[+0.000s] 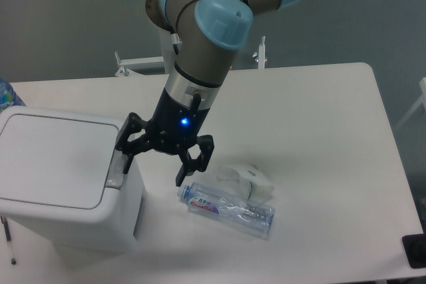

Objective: Open the trash can

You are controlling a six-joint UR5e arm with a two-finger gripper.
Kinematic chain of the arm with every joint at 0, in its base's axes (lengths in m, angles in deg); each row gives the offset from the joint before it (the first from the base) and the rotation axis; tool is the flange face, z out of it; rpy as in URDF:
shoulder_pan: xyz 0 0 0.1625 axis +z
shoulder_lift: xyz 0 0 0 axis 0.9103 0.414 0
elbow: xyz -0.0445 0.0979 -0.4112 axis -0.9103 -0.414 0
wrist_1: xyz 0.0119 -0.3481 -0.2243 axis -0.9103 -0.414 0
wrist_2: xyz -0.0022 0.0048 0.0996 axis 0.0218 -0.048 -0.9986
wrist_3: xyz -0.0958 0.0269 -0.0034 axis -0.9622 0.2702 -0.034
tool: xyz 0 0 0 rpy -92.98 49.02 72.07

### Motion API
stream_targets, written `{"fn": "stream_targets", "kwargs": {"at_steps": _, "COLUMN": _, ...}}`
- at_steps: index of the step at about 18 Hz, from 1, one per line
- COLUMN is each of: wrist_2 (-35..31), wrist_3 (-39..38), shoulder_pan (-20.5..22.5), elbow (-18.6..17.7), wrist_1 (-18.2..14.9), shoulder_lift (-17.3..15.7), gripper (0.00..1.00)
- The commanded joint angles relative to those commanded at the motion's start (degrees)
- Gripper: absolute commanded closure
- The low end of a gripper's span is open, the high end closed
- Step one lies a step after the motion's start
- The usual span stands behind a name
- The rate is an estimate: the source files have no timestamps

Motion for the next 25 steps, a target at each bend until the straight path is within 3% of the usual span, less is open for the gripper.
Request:
{"fn": "stream_targets", "kwargs": {"at_steps": 13, "wrist_2": -0.4, "wrist_3": 0.0, "shoulder_pan": 0.0, "elbow": 0.1, "wrist_1": 0.0, "shoulder_lift": -0.1, "gripper": 0.00}}
{"fn": "stream_targets", "kwargs": {"at_steps": 21, "wrist_2": -0.6, "wrist_3": 0.6, "shoulder_pan": 0.1, "elbow": 2.5, "wrist_1": 0.0, "shoulder_lift": 0.5, "gripper": 0.00}}
{"fn": "stream_targets", "kwargs": {"at_steps": 25, "wrist_2": -4.5, "wrist_3": 2.5, "shoulder_pan": 1.1, "elbow": 2.8, "wrist_1": 0.2, "shoulder_lift": 1.9, "gripper": 0.00}}
